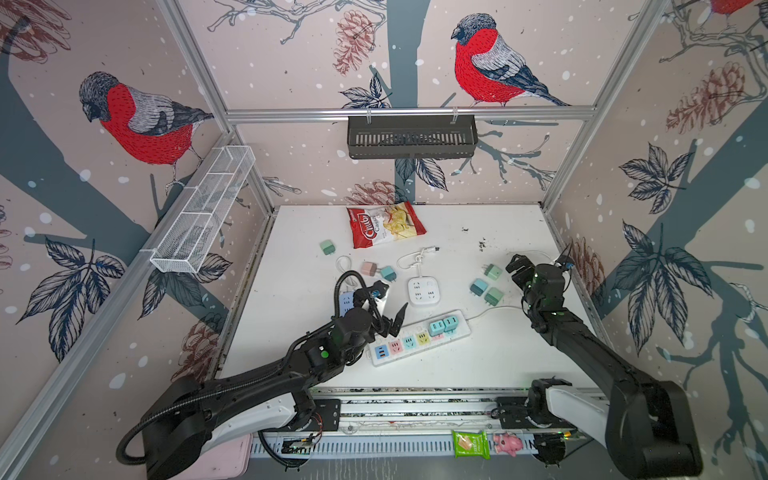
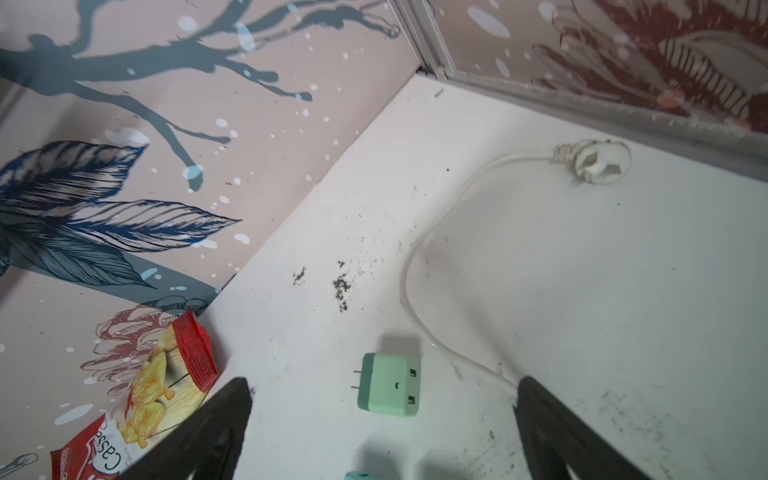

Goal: Insert the plug
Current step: 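Open the left gripper and lift it off the inserted adapter, then reach the right gripper down to the light green adapter near the cable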

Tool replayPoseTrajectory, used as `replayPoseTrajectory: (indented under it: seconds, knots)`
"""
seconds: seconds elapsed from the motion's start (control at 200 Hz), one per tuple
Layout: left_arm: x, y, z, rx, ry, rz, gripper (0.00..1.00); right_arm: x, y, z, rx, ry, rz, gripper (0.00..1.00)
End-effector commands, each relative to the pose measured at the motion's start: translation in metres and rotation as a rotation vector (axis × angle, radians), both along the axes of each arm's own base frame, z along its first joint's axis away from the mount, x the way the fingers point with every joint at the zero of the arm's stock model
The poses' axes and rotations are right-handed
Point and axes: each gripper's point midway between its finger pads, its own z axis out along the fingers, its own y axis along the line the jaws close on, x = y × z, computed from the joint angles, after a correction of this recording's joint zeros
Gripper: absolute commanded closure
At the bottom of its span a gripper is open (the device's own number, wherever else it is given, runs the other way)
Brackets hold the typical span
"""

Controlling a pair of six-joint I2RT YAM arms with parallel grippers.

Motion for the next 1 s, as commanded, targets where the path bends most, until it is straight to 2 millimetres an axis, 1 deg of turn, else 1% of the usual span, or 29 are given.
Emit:
replayPoseTrajectory:
  seconds: [0.0,0.065,0.115,0.165,0.18,0.19,0.21,0.245,0.275,0.31,0.35,0.4,0.46,0.536,0.606,0.646,0.776,0.916,0.996]
  knots:
    - [0.018,0.033,0.042,-0.246,-0.064,0.205,0.02,-0.002,0.016,-0.028,0.151,0.080,0.129,0.00]
    - [0.030,0.047,0.052,-0.277,-0.088,0.293,0.02,-0.003,0.019,-0.037,0.182,0.078,0.154,0.00]
    - [0.044,0.061,0.047,-0.292,-0.080,0.355,0.03,-0.003,0.022,-0.039,0.177,0.074,0.172,0.01]
    - [0.058,0.076,0.030,-0.303,-0.056,0.409,0.03,-0.001,0.025,-0.036,0.161,0.059,0.190,0.00]
    - [0.062,0.079,0.022,-0.297,-0.046,0.420,0.03,0.000,0.026,-0.034,0.157,0.052,0.198,0.00]
    - [0.064,0.082,0.018,-0.292,-0.044,0.428,0.03,0.001,0.027,-0.039,0.156,0.066,0.202,0.00]
    - [0.068,0.085,0.009,-0.275,-0.037,0.432,0.03,0.003,0.029,-0.040,0.151,0.069,0.213,0.01]
    - [0.074,0.089,0.000,-0.255,-0.020,0.449,0.03,0.006,0.032,-0.039,0.143,0.072,0.227,0.00]
    - [0.079,0.091,-0.007,-0.246,0.026,0.478,0.03,0.009,0.036,-0.041,0.140,0.086,0.242,0.03]
    - [0.083,0.086,-0.008,-0.223,0.051,0.469,0.04,0.013,0.041,-0.043,0.135,0.100,0.264,0.06]
    - [0.083,0.070,-0.004,-0.203,0.068,0.382,0.08,0.017,0.046,-0.043,0.121,0.116,0.278,0.09]
    - [0.079,0.052,0.002,-0.181,0.070,0.273,0.09,0.020,0.049,-0.044,0.090,0.136,0.284,0.11]
    - [0.072,0.042,0.011,-0.199,0.043,0.197,0.10,0.021,0.049,-0.044,0.057,0.146,0.273,0.11]
    - [0.064,0.044,0.015,-0.224,-0.007,0.172,0.09,0.023,0.052,-0.040,0.037,0.139,0.275,0.13]
    - [0.060,0.054,0.015,-0.242,-0.031,0.199,0.06,0.026,0.056,-0.036,0.022,0.135,0.283,0.13]
    - [0.059,0.058,0.016,-0.245,-0.035,0.216,0.05,0.027,0.061,-0.038,0.019,0.139,0.298,0.13]
    - [0.058,0.057,0.018,-0.236,-0.042,0.208,0.05,0.032,0.071,-0.052,0.029,0.193,0.329,0.14]
    - [0.061,0.056,0.016,-0.227,-0.036,0.213,0.05,0.040,0.078,-0.070,0.062,0.249,0.365,0.12]
    - [0.062,0.052,0.015,-0.221,-0.030,0.198,0.05,0.044,0.076,-0.078,0.061,0.282,0.360,0.08]
